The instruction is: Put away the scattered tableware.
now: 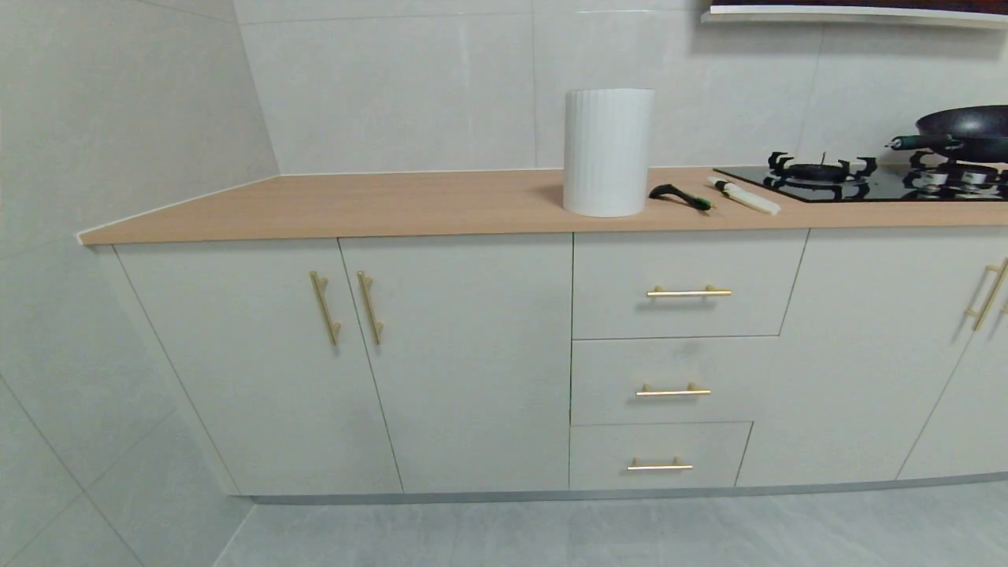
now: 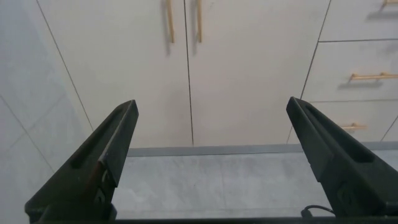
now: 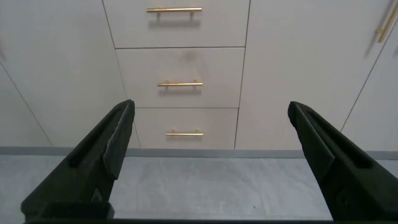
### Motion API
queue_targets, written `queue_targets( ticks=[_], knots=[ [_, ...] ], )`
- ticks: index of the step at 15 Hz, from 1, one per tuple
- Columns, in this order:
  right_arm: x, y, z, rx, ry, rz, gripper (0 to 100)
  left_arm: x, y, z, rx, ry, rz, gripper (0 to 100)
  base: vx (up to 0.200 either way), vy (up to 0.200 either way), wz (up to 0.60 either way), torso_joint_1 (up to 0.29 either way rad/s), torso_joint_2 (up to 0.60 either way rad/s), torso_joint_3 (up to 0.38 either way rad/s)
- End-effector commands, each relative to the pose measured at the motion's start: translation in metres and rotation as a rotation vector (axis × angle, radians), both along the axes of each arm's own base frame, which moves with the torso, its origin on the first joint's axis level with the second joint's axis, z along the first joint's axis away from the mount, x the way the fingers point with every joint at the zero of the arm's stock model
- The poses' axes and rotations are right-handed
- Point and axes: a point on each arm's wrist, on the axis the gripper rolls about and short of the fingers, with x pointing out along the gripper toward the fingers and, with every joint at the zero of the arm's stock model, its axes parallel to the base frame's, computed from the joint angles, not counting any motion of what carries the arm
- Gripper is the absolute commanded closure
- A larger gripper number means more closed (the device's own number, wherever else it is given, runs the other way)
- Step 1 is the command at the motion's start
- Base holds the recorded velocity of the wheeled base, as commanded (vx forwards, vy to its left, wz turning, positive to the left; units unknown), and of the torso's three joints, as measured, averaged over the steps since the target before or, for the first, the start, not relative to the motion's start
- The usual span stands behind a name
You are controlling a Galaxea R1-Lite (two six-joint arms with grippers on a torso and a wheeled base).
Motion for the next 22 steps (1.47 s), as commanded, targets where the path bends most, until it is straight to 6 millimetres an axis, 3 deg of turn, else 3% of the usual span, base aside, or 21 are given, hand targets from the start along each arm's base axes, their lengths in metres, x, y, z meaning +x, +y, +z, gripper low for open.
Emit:
queue_targets(
  ticks=[1, 5, 18, 19, 21, 22],
  knots=[
    [0.0, 0.0, 0.0, 0.0, 0.002, 0.001, 0, 0.0, 0.0, 0.0, 0.0, 0.0, 0.002, 0, 0.2, 0.0, 0.0, 0.002, 0.0, 0.002],
    [0.0, 0.0, 0.0, 0.0, 0.0, 0.001, 0, 0.0, 0.0, 0.0, 0.0, 0.0, 0.0, 0, 0.2, 0.0, 0.0, 0.006, 0.0, 0.005],
    [0.0, 0.0, 0.0, -0.001, -0.001, 0.002, 0, 0.0, 0.0, 0.0, -0.002, -0.002, 0.0, 0, 0.0, 0.0, 0.0, 0.0, 0.0, 0.0],
    [-0.001, 0.0, 0.005, 0.006, -0.024, -0.004, 0, 0.0, 0.0, 0.0, -0.002, -0.002, 0.0, 0, 0.0, 0.0, 0.0, 0.0, 0.0, 0.0],
    [-0.012, -0.001, 0.062, 0.12, -0.126, 0.04, 0, 0.0, 0.0, 0.0, -0.002, 0.0, 0.002, 0, 0.0, 0.0, 0.0, 0.0, 0.0, 0.0],
    [-0.002, -0.001, 0.071, 0.108, -0.036, 0.079, 0, 0.0, 0.0, 0.0, -0.002, -0.002, 0.0, 0, 0.0, 0.0, 0.0, 0.0, 0.0, 0.0]
  ],
)
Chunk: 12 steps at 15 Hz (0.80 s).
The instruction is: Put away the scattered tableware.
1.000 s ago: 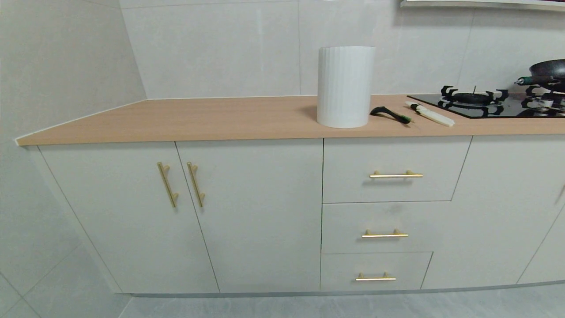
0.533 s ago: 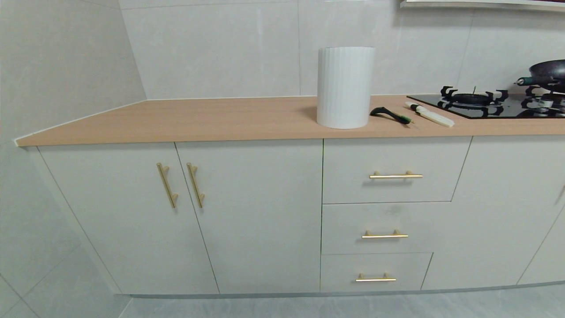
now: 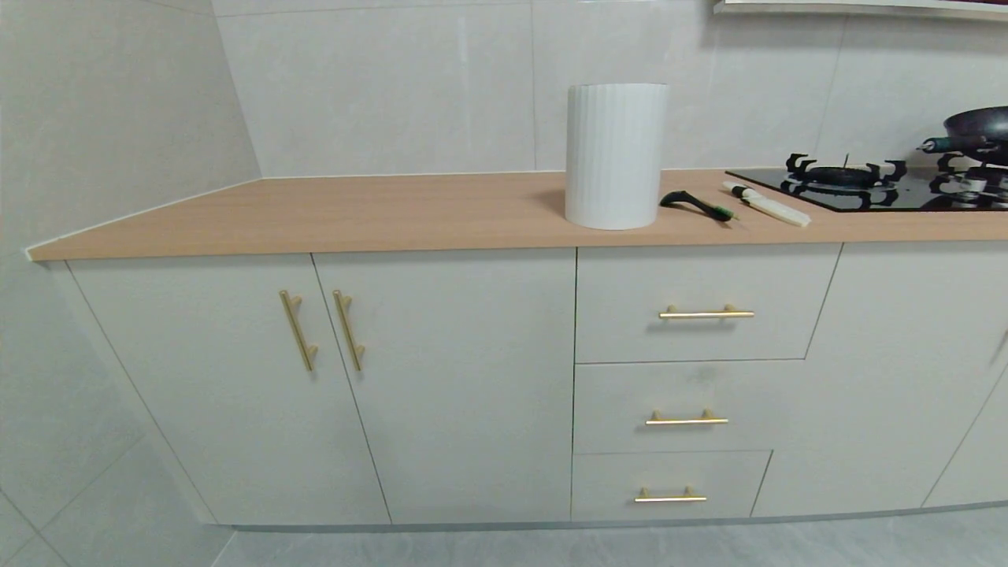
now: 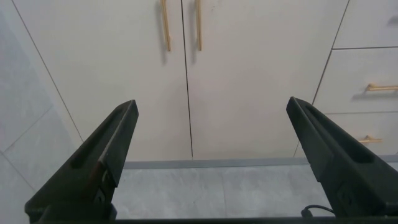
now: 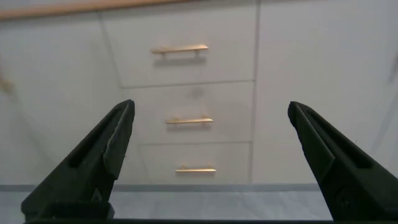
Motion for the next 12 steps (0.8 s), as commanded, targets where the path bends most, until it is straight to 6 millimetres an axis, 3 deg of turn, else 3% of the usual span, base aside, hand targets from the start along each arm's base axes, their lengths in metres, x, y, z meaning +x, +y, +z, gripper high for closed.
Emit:
queue_targets(
  ticks=[1, 5, 8, 11, 12],
  knots=[
    [0.024, 0.0, 0.037, 0.018, 0.18, 0.097, 0, 0.0, 0.0, 0.0, 0.0, 0.001, 0.002, 0, 0.0, 0.0, 0.0, 0.0, 0.0, 0.0],
    [0.096, 0.01, 0.042, -0.04, 0.578, 0.173, 0, 0.0, 0.0, 0.0, 0.001, 0.001, 0.0, 0, 0.0, 0.0, 0.0, 0.0, 0.0, 0.0],
    [0.159, 0.022, 0.05, -0.063, 0.71, 0.195, 0, 0.0, 0.0, 0.0, 0.0, 0.0, 0.0, 0, 0.0, 0.0, 0.0, 0.0, 0.0, 0.0],
    [0.24, 0.034, 0.036, -0.067, 0.759, 0.185, 0, 0.0, 0.0, 0.0, 0.0, 0.0, 0.0, 0, 0.0, 0.0, 0.0, 0.0, 0.0, 0.0],
    [0.252, 0.037, 0.033, -0.064, 0.756, 0.186, 0, 0.0, 0.0, 0.0, 0.001, 0.0, 0.0, 0, 0.0, 0.0, 0.0, 0.0, 0.0, 0.0]
  ],
)
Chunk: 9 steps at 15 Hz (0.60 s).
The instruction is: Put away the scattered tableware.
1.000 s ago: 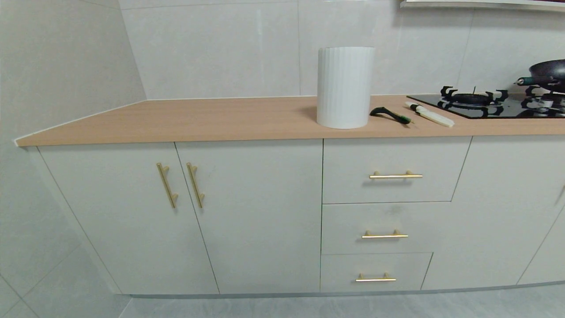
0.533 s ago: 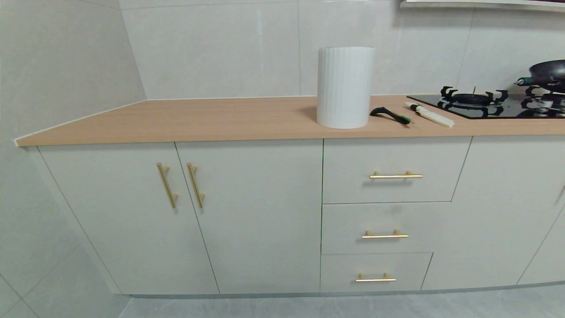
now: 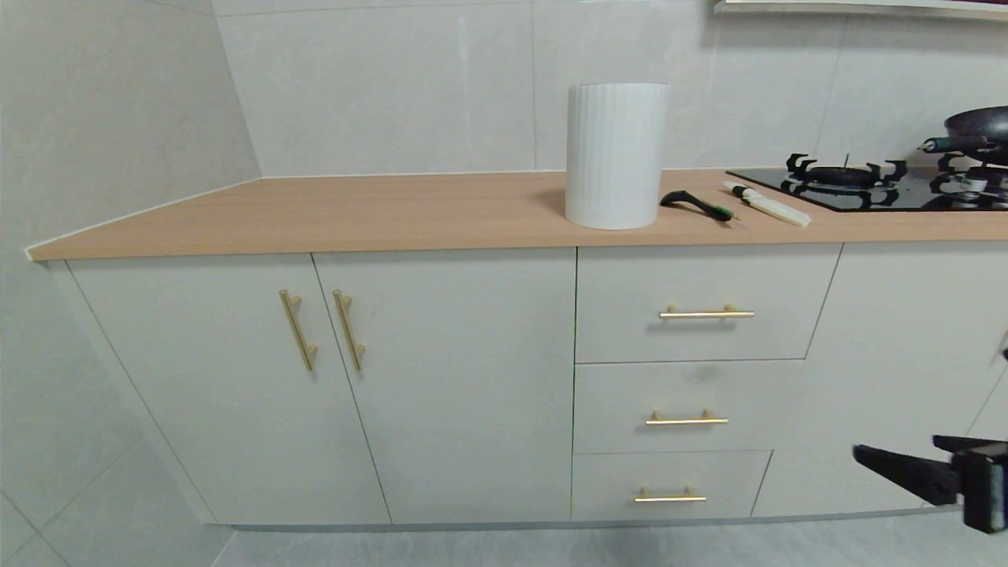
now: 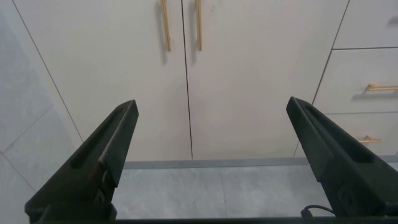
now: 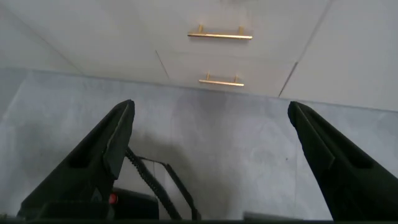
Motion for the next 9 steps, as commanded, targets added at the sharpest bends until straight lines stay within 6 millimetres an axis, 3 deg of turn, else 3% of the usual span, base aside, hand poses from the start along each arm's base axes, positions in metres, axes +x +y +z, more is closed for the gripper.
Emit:
queue_targets(
  ticks=[1, 4, 9],
  knots=[
    [0.101, 0.018, -0.03, -0.016, 0.109, 0.012, 0, 0.0, 0.0, 0.0, 0.0, 0.001, 0.0, 0, 0.0, 0.0, 0.0, 0.0, 0.0, 0.0],
    [0.148, 0.024, -0.049, -0.027, 0.153, 0.007, 0, 0.0, 0.0, 0.0, 0.0, 0.001, 0.0, 0, 0.0, 0.0, 0.0, 0.0, 0.0, 0.0],
    [0.205, 0.032, -0.131, -0.054, 0.21, -0.014, 0, 0.0, 0.0, 0.0, 0.001, 0.0, 0.0, 0, 0.0, 0.0, 0.0, 0.0, 0.0, 0.0]
  ],
)
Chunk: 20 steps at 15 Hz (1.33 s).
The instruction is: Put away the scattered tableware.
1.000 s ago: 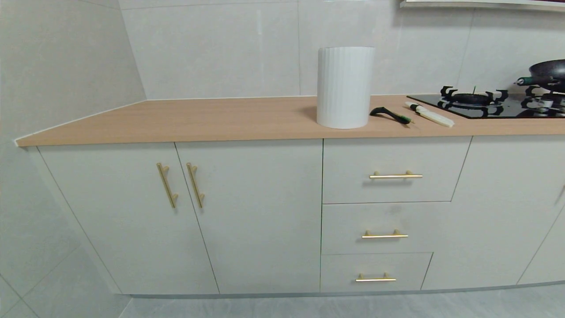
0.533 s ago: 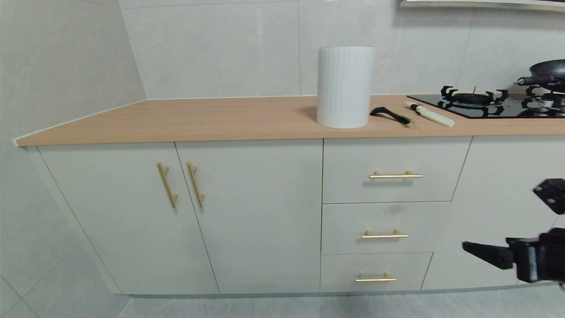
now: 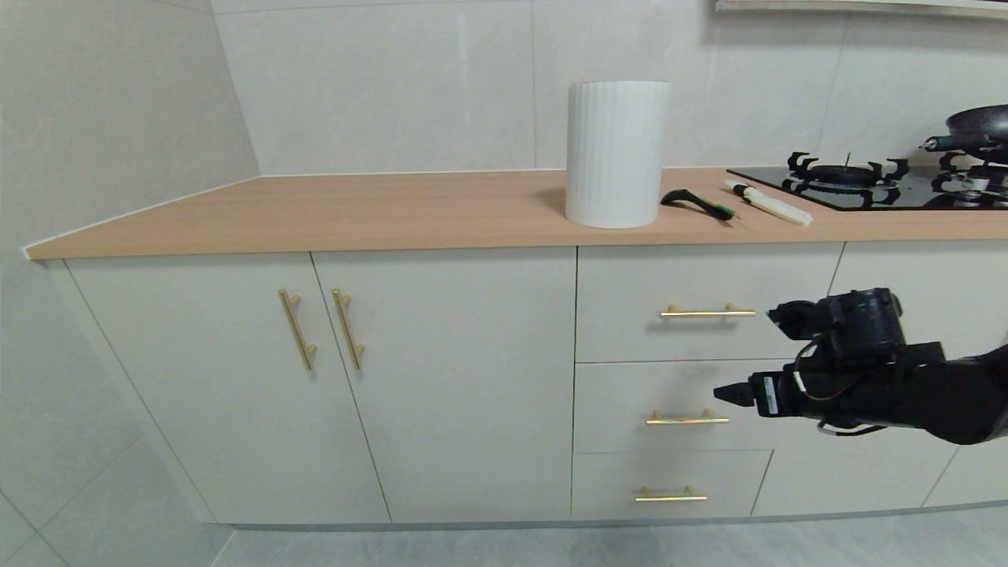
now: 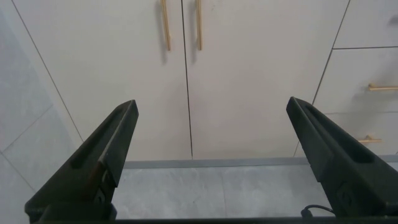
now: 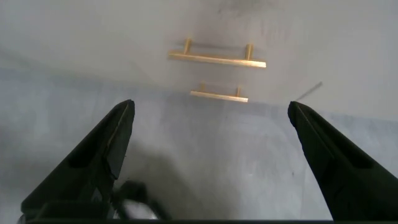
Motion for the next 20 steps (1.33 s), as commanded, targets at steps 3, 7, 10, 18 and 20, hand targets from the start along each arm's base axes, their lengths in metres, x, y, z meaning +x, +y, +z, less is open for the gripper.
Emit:
queue_targets(
  ticks=[3, 7, 10, 18, 20],
  knots=[
    [0.04, 0.006, -0.096, -0.041, 0.02, -0.04, 0, 0.0, 0.0, 0.0, 0.0, 0.001, 0.0, 0, 0.0, 0.0, 0.0, 0.0, 0.0, 0.0],
    [0.052, 0.009, -0.129, -0.064, -0.008, -0.069, 0, 0.0, 0.0, 0.0, 0.0, 0.001, 0.0, 0, 0.0, 0.0, 0.0, 0.0, 0.0, 0.0],
    [0.059, 0.007, -0.142, -0.082, -0.036, -0.12, 0, 0.0, 0.0, 0.0, 0.0, 0.001, 0.0, 0, 0.0, 0.0, 0.0, 0.0, 0.0, 0.0],
    [0.08, 0.004, -0.154, -0.109, -0.103, -0.19, 0, 0.0, 0.0, 0.0, 0.0, 0.001, 0.0, 0, 0.0, 0.0, 0.0, 0.0, 0.0, 0.0],
    [0.083, 0.004, -0.159, -0.113, -0.105, -0.194, 0, 0.0, 0.0, 0.0, 0.0, -0.001, 0.0, 0, 0.0, 0.0, 0.0, 0.0, 0.0, 0.0]
  ],
)
